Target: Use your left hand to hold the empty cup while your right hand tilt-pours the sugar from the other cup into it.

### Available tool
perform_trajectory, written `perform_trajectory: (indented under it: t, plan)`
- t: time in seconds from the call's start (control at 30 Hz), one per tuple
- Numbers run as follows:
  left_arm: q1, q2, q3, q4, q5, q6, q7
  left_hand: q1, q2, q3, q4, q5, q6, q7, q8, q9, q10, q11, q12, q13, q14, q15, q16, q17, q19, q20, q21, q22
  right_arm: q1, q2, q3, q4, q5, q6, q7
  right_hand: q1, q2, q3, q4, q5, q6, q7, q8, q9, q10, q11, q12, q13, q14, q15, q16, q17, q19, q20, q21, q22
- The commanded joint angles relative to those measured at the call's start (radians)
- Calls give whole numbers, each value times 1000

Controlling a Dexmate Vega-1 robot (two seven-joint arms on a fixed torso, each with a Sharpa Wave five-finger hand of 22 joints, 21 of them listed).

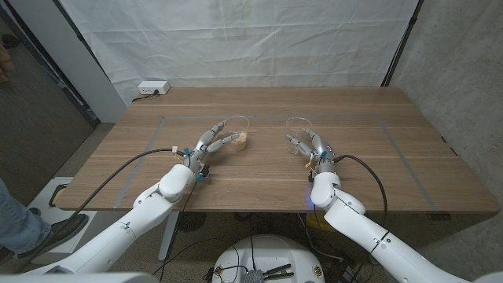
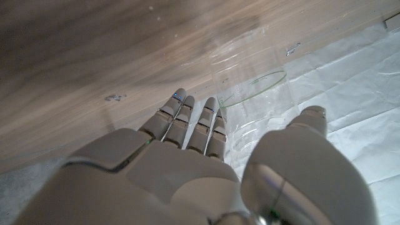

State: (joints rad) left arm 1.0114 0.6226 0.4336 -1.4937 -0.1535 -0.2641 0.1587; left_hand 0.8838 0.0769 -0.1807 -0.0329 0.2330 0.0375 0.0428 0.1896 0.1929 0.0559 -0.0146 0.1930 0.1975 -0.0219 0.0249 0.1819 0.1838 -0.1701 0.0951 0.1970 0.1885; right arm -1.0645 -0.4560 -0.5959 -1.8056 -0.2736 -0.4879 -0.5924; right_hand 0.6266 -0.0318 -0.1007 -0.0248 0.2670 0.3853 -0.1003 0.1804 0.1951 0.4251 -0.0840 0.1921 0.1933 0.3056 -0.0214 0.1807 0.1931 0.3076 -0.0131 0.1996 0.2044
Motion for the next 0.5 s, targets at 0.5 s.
perform_trajectory:
  t: [0.5]
  plan:
    - [-14, -5, 4, 7, -4, 8, -10, -5, 11, -11, 5, 5, 4, -3, 8, 2, -2, -1, 10, 3, -3, 2, 7, 2, -78, 3, 8, 2, 9, -19, -6, -2, 16, -24, 52, -46, -33, -45, 12, 41, -73, 18, -1, 2, -88, 31, -4, 3, -75, 27, -5, 2, -71, 23, -8, 1]
